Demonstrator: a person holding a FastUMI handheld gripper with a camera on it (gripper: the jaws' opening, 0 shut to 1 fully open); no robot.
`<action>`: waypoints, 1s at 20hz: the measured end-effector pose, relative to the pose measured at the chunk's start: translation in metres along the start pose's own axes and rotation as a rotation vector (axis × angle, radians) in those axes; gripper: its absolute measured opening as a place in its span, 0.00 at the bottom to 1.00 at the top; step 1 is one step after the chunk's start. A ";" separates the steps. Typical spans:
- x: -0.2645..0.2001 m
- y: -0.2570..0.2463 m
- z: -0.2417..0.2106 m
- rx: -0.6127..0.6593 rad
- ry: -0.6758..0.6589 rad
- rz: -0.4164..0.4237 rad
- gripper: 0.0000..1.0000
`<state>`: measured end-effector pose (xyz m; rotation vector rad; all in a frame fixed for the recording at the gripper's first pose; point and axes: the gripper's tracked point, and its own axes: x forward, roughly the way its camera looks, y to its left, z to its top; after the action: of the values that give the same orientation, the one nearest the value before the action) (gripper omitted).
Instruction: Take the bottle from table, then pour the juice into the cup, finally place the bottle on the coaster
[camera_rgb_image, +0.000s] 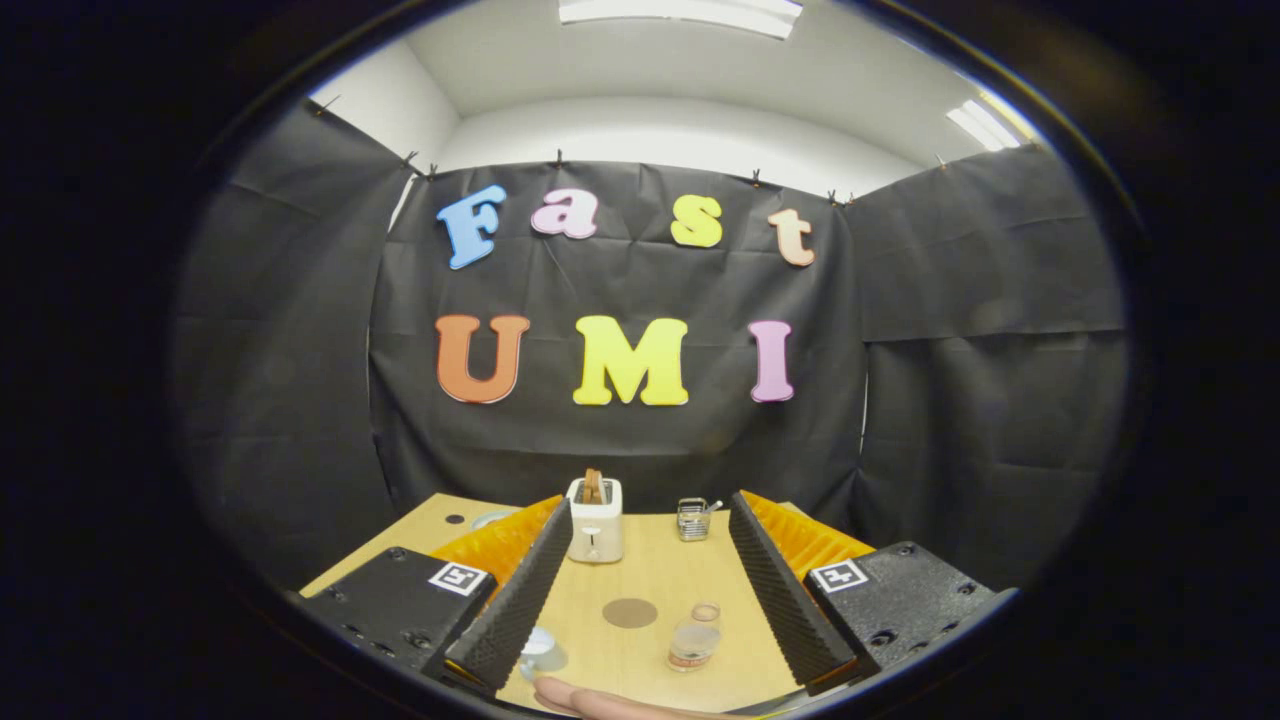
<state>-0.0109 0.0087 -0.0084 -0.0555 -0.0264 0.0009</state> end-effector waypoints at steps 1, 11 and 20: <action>0.000 0.000 -0.002 0.000 0.002 0.003 1.00; 0.014 -0.022 -0.022 -0.020 -0.016 -0.041 1.00; 0.033 -0.043 -0.065 -0.033 -0.001 -0.044 1.00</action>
<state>0.0239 -0.0382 -0.0703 -0.0876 -0.0284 -0.0437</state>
